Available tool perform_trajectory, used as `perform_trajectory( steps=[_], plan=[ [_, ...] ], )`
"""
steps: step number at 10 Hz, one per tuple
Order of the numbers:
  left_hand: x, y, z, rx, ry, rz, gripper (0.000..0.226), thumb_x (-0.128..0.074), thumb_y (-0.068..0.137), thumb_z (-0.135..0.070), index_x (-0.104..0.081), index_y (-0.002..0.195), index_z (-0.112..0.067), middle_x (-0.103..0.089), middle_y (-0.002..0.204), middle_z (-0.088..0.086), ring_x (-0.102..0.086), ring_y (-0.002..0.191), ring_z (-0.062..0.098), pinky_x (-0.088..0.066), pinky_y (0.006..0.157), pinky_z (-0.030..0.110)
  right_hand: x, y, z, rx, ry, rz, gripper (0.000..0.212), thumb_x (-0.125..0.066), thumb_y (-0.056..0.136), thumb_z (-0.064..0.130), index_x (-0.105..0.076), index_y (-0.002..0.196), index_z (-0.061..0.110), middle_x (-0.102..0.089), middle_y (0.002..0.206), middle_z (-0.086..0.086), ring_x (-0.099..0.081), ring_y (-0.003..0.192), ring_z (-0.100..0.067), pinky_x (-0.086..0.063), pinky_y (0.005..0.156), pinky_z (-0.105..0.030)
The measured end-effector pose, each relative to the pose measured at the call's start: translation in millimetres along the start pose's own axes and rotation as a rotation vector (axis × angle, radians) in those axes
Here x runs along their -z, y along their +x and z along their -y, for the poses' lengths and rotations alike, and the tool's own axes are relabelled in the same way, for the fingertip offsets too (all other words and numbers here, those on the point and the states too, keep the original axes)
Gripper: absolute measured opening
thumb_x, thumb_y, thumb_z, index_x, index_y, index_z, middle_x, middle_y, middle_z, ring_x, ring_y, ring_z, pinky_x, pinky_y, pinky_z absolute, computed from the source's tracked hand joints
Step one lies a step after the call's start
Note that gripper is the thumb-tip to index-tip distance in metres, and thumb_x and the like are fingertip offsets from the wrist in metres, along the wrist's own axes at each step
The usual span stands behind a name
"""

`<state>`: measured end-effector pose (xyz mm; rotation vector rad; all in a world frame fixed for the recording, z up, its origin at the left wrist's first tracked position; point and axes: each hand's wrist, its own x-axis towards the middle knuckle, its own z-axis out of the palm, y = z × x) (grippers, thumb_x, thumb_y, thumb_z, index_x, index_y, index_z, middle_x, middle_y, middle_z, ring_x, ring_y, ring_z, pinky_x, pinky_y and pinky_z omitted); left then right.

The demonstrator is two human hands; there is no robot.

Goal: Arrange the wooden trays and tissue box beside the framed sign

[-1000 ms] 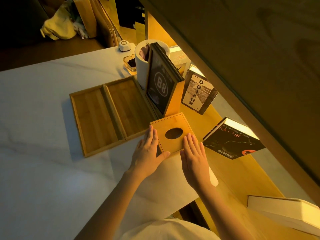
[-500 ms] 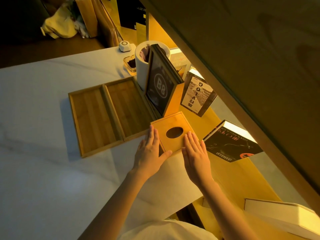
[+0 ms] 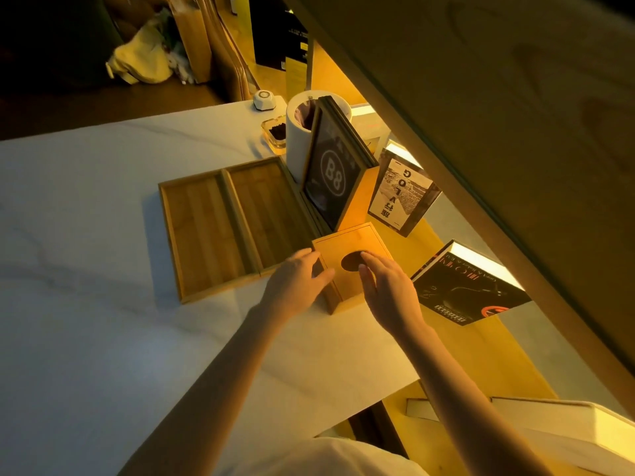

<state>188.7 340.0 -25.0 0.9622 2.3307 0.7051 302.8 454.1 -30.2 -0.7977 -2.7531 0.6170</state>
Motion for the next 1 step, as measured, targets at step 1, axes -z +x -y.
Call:
perform_trajectory(
  steps=[1],
  plan=[
    [39.7, 0.2, -2.8, -0.005, -0.135, -0.011, 0.047, -0.051, 0.088, -0.029, -0.044, 0.128, -0.005, -0.053, 0.131, 0.016, -0.050, 0.120, 0.025, -0.038, 0.093, 0.027, 9.3, 18.3, 26.1, -0.012, 0.206, 0.019, 0.030, -0.045, 0.094, 0.020, -0.054, 0.121, 0.011, -0.065, 0.115, -0.011, -0.063, 0.101, -0.024, -0.053, 0.083, -0.032]
  ],
)
